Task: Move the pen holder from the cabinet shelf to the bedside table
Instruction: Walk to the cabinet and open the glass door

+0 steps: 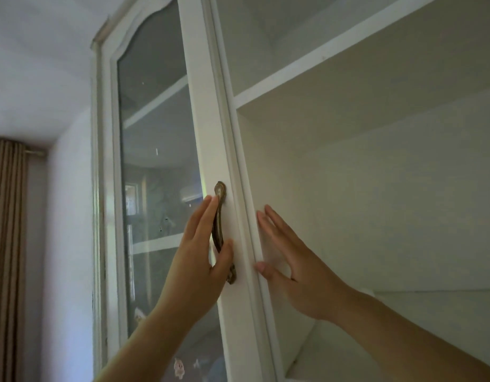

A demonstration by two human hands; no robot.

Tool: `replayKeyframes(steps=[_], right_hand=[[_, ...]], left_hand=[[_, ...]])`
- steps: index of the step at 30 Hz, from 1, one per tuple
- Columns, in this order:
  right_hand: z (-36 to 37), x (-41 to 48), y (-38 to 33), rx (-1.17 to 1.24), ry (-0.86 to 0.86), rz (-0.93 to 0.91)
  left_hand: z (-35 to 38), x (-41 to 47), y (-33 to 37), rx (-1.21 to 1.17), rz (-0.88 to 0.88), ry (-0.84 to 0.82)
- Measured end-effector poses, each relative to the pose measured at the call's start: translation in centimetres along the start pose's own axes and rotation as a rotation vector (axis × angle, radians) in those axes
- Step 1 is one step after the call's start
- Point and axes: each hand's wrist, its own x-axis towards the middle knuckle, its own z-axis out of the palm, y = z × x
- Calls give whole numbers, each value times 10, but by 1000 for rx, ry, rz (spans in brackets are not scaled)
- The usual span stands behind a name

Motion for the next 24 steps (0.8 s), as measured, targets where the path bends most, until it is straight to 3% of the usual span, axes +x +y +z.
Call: replayKeyframes(steps=[14, 24], right_hand=[[0, 1, -4, 13, 26, 36], [0, -16, -61, 2, 76, 33]], left_hand=[[-11, 0, 5, -36, -34, -22], [-44, -13, 10, -104, -25, -41]])
